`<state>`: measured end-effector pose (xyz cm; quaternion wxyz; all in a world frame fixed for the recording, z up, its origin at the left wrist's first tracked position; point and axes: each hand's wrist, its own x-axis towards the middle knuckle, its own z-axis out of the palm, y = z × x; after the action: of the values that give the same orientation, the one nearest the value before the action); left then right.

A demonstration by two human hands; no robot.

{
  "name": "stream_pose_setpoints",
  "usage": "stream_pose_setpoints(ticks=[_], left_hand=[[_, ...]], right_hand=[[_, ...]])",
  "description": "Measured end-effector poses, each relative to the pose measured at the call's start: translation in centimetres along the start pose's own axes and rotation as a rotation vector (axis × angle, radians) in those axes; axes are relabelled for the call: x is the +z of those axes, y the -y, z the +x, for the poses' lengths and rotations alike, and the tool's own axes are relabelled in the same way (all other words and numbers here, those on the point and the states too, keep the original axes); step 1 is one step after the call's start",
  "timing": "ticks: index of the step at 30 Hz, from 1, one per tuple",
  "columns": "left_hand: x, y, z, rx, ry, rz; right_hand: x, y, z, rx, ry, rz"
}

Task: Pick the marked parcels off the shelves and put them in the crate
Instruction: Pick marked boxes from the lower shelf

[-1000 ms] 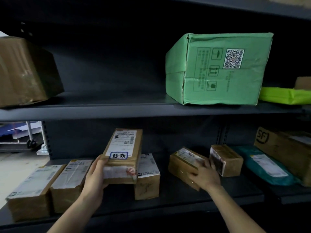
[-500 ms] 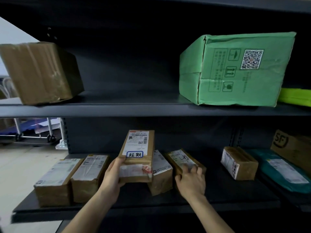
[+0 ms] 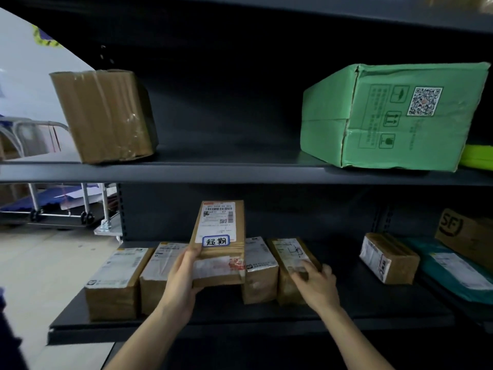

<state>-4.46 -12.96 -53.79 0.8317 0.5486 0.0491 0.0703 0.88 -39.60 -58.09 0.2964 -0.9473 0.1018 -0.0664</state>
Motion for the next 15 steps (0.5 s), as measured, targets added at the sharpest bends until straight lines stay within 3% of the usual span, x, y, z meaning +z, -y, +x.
stream_pose_setpoints(ticks=[6,15], left_hand=[[1.2,-1.8,-1.3,0.081,0.139,-0.001],[7.5,1.7,-4.4,-0.001,0.381,0.038]], right_hand=[[0.5,1.4,-1.7,0.002,-0.002,0.012],[-3.9,-2.2,-7.1,-0.01,-0.242,0.001]])
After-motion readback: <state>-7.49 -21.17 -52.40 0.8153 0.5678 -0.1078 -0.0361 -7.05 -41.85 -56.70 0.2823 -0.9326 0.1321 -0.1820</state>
